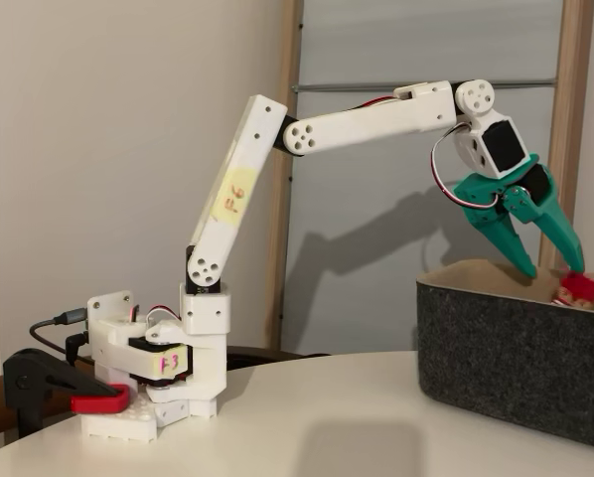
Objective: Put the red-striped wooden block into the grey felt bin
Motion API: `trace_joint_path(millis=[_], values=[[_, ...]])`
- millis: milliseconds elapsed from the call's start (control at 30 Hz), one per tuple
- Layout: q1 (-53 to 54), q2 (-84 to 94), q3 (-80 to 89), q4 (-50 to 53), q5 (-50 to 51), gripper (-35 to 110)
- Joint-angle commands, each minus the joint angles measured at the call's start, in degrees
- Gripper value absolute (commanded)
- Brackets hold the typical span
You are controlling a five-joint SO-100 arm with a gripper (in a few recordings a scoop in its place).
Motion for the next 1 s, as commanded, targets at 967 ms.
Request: trace_joint_path(millis=[967], values=[[23.4, 41.4, 3.0, 33.1, 24.8, 19]])
